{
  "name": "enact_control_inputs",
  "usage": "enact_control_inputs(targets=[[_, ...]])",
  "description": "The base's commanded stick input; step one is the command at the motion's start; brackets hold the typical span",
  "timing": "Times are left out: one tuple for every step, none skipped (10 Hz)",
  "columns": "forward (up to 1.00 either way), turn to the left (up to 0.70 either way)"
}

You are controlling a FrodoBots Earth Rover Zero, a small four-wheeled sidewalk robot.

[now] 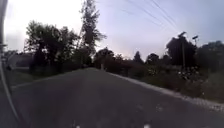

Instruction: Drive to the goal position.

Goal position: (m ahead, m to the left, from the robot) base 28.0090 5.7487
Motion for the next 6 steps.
enact_control_inputs(targets=[[0.70, 0.00], [0.70, 0.00], [0.70, 0.00], [0.70, 0.00], [0.70, 0.00], [0.70, 0.00]])
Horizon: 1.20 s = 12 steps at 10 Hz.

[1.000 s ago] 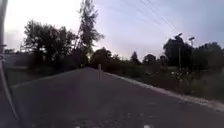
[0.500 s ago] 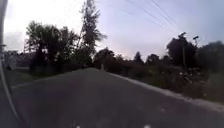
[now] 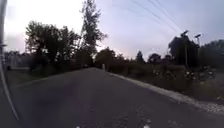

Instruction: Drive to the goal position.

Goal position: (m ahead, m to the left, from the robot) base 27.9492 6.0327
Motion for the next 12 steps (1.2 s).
enact_control_inputs(targets=[[0.70, 0.00], [0.70, 0.00], [0.70, 0.00], [0.70, 0.00], [0.70, 0.00], [0.70, 0.00], [0.70, 0.00], [0.70, 0.00], [0.70, 0.00], [0.70, 0.00], [0.70, 0.35], [0.70, 0.35]])
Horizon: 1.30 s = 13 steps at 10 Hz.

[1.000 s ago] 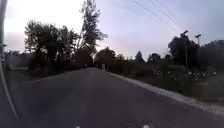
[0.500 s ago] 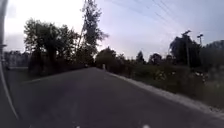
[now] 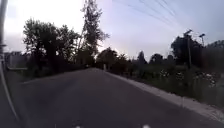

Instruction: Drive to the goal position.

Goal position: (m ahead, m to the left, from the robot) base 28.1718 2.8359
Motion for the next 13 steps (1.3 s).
enact_control_inputs(targets=[[0.70, 0.35], [0.70, 0.35], [0.70, 0.35], [0.70, 0.35], [0.70, 0.35], [0.70, 0.35], [0.70, 0.35], [0.70, 0.35], [0.70, 0.17], [0.70, 0.00], [0.70, 0.00], [0.70, 0.00], [0.70, 0.00]])
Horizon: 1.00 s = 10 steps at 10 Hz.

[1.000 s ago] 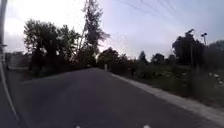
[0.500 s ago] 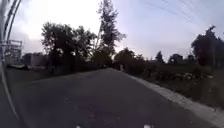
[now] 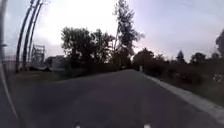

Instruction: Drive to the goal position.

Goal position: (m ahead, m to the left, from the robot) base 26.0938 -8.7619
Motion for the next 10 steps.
enact_control_inputs(targets=[[0.70, 0.00], [0.70, 0.00], [0.70, 0.00], [0.70, 0.00], [0.70, 0.00], [0.70, -0.31], [0.70, -0.34], [0.70, -0.35], [0.70, -0.35], [0.70, -0.35]])
